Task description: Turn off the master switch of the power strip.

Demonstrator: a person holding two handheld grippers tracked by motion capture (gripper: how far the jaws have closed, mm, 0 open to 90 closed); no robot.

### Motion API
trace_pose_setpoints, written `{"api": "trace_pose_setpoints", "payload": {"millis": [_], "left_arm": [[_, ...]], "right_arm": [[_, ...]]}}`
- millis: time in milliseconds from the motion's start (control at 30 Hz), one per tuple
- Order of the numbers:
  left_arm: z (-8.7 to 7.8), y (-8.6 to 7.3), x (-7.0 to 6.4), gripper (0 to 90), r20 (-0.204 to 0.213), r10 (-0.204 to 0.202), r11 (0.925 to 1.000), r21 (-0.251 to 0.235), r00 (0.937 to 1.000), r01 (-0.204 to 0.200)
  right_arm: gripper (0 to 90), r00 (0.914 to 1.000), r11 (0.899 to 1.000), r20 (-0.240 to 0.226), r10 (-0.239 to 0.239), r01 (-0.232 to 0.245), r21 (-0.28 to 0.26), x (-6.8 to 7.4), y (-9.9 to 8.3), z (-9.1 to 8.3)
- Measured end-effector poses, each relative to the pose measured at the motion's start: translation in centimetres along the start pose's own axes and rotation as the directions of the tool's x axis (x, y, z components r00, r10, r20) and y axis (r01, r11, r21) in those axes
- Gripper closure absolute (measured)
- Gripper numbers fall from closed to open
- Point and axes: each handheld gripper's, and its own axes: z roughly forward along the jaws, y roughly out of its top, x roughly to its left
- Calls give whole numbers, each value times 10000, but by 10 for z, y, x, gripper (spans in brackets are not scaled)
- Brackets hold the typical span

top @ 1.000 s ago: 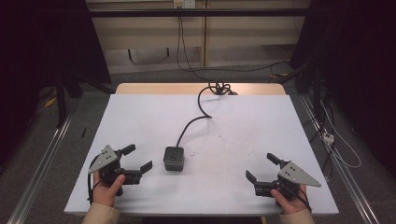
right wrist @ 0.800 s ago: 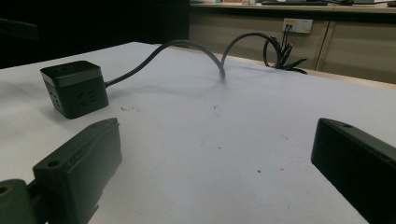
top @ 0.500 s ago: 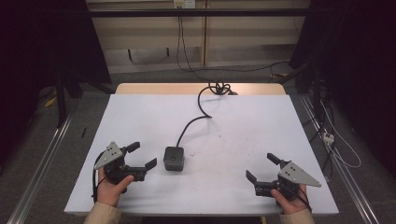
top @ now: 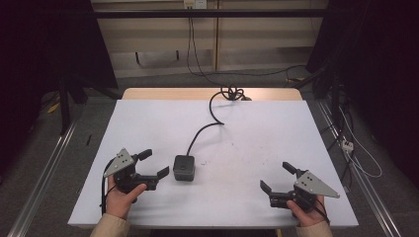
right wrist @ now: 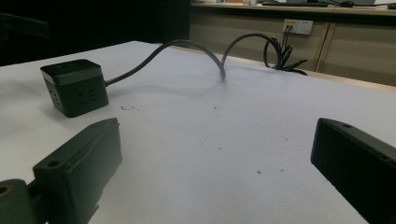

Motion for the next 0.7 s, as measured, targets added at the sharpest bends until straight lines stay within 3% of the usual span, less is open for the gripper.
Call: {"api": "trace_pose_setpoints", "payload": {"millis": [167,600,633,700], "left_arm": [[1,2,-1,106,133,71,10000,66,9999,-72],[6,6,-5,319,534,-117,9997,198,9985,106],[6,6,-5,382,639,-10,9997,259,9980,-6],[7,7,-6,411,664,24,9994,332,9978,-46]], "right_arm": [[15,10000,10000,-21,-2,2,10,0,0,0],[14,10000,10000,-29,-5,5,12,0,0,0],[14,10000,10000,-31,-12,12,9,0,0,0],[14,10000,10000,-33,-13,13,8,0,0,0]]}}
